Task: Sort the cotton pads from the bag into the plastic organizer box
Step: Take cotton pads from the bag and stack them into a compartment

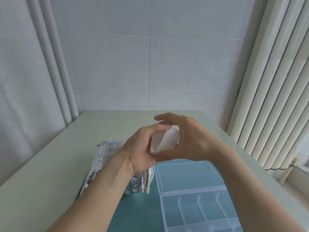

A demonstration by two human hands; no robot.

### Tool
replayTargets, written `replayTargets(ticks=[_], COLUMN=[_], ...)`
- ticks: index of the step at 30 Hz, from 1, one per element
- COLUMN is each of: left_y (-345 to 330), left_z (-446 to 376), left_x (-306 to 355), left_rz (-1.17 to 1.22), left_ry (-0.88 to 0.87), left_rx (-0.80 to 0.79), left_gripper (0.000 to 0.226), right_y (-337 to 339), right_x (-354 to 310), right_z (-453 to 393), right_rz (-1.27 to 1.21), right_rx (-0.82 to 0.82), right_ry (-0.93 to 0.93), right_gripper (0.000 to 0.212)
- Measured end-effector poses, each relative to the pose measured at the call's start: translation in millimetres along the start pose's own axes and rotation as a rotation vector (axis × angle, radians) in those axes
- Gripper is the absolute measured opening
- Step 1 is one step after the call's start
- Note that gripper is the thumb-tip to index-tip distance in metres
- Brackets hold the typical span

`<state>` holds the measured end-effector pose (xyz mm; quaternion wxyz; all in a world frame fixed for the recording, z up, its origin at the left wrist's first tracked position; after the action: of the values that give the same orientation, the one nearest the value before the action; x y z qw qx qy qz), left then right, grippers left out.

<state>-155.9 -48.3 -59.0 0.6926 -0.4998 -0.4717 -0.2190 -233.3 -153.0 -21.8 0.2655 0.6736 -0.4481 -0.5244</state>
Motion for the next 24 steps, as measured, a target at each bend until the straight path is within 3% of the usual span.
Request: replayTargets(ticks=[2,7,12,15,18,20,22,24], left_y=[0,-3,-6,-5,-4,-5,-1,1], left_z=[-1,-4,-5,-7,-4,-4,-8,-9], left_x=[-3,-8,-9,-9,-5,-4,-7,-11], left_rz=[-0.022,-0.033,-0.09,0.015,0.057,-0.016,-0.056,-0.054], left_ry=[-0.01,0.02,0.027,0.055,0.029,-0.023,-0.053,-0.056], left_rx=[0.026,0.02,0.028,0.054,0.061,0.086,0.175,0.223], left_gripper=[0.011,0.011,0.013,0.022,0.041,0.029,0.011,0.005], right_y=[-1,-4,-8,-10,-8,-5,-2,-4], right_x=[-3,-2,10,19,25,24,18,10], right_z=[2,-3,-5,-10,-12,-11,-8,-5], right_rz=[0.076,0.034,-0.046,-0.195,-0.152,-0.148,-0.147,-0.118], right_rx=[-0.049,-0.061,-0.137,-0.065,0.057,0.112,0.087,-0.02], right_ry=[-0.02,-0.034,-0.09,-0.097,-0.096,-0.065,0.002,0.033], right_gripper=[0.099,0.064,0.067,0.065,0.051,0.046,0.063,0.097])
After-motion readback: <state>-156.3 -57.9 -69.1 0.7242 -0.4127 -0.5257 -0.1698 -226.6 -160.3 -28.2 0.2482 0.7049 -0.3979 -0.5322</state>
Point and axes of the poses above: each hand's wrist, its own z-axis away from the middle knuckle, its own y-axis out of the back of the hand, x = y × z, the point moved 3 cm from there along -z, towards the middle knuckle
